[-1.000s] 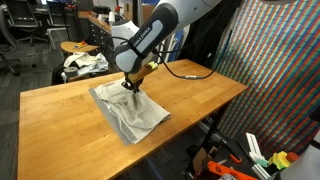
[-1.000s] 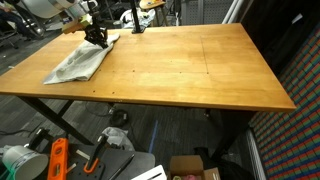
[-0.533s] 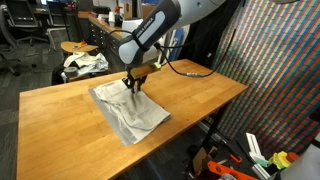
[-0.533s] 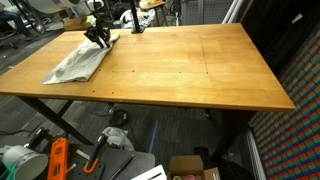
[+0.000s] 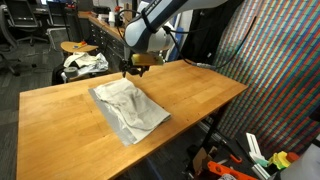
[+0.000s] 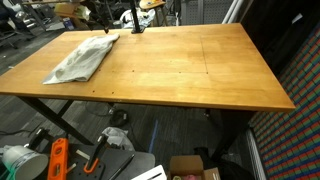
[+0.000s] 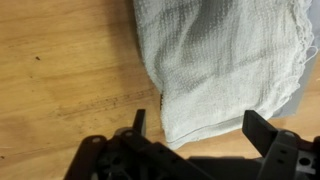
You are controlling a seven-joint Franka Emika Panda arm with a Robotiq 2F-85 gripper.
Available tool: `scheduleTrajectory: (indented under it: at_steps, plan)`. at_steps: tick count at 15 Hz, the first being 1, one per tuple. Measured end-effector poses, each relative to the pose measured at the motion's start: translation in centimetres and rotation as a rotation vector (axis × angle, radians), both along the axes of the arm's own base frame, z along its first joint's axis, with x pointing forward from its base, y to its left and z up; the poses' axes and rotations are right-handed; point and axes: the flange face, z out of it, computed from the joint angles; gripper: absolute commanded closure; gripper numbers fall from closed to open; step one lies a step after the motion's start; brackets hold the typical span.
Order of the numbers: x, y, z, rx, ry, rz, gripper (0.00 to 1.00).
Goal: Fold the cloth on the table
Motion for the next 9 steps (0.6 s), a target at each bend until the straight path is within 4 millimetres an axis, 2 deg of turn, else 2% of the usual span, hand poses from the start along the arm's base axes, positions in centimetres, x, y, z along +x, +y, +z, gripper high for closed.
scheduleTrajectory:
  at_steps: [4, 9]
  plan:
    - [-1.2, -1.5, 2.2, -0.055, -0.021, -0.046, 0.00]
    - [-3.2, -3.3, 3.4, -0.157, -0.004, -0.121, 0.00]
